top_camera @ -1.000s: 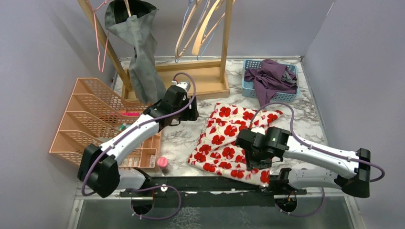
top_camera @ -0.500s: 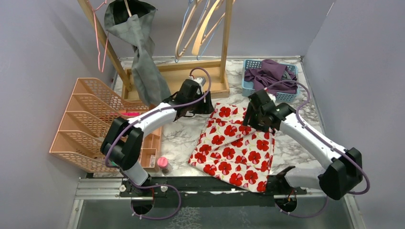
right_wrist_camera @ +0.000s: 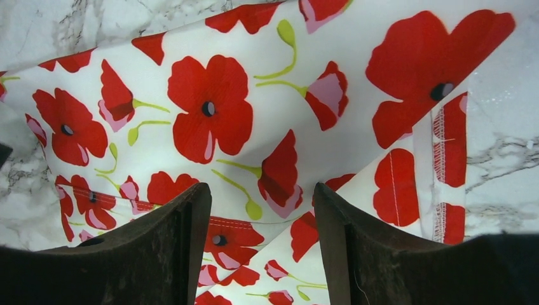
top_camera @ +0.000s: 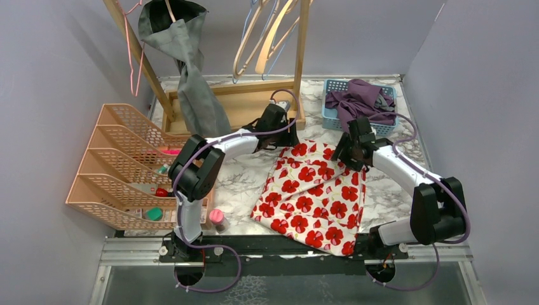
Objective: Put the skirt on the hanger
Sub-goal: Flatten out the skirt at the center of the board.
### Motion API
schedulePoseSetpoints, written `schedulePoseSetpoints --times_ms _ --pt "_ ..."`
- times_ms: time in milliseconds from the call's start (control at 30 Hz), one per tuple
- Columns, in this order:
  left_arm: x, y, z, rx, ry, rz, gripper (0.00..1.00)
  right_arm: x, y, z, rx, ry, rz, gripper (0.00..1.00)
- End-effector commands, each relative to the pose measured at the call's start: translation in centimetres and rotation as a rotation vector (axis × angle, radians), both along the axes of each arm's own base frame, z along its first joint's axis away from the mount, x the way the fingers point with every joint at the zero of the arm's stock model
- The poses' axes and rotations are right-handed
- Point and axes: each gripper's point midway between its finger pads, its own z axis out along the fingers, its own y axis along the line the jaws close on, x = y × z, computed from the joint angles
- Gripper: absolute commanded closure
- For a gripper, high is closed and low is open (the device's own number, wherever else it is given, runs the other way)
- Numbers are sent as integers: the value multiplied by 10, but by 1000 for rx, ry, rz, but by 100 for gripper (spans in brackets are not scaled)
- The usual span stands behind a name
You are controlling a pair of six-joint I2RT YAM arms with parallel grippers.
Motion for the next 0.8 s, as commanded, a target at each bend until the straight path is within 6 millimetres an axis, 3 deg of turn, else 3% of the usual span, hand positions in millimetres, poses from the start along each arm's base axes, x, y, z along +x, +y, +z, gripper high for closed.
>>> schedulePoseSetpoints --times_ms 0,167,233,467,567,767 --pt "21 -6 -5 5 -27 53 37 10 1 -2 16 -43 16 36" --pt "29 -10 -18 28 0 68 37 11 -7 -2 -2 -47 9 36" --pt "30 -16 -18 14 11 54 42 12 -11 0 -8 -55 0 36" --pt "34 -14 -3 -2 -15 75 98 12 -20 7 -29 -75 -23 36" --pt "41 0 13 24 -69 121 100 10 -23 6 -41 -67 -35 37" --pt "52 50 50 34 -163 270 100 9 -29 10 -62 -82 -55 37"
